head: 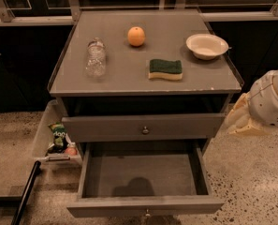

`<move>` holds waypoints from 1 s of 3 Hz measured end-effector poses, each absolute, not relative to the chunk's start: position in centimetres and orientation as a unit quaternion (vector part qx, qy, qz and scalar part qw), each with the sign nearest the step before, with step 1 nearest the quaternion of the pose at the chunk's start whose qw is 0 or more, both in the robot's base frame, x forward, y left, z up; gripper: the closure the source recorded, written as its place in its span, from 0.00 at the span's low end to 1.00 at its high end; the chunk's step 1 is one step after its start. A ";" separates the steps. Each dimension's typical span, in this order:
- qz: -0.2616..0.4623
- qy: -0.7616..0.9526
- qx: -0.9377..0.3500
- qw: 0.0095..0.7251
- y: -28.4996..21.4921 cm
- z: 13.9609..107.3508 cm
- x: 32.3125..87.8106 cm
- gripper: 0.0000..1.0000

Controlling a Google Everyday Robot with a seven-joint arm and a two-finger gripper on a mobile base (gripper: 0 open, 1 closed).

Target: Close middle drawer

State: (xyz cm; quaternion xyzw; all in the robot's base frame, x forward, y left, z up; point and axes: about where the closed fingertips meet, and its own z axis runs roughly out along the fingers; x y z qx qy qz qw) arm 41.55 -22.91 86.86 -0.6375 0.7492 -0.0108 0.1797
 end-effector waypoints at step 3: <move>0.071 0.781 -0.608 0.124 -23.3 73.6 39.2 1.00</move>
Offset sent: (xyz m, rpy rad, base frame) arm -0.0227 -0.0057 -0.1342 0.0778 0.2524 -0.0912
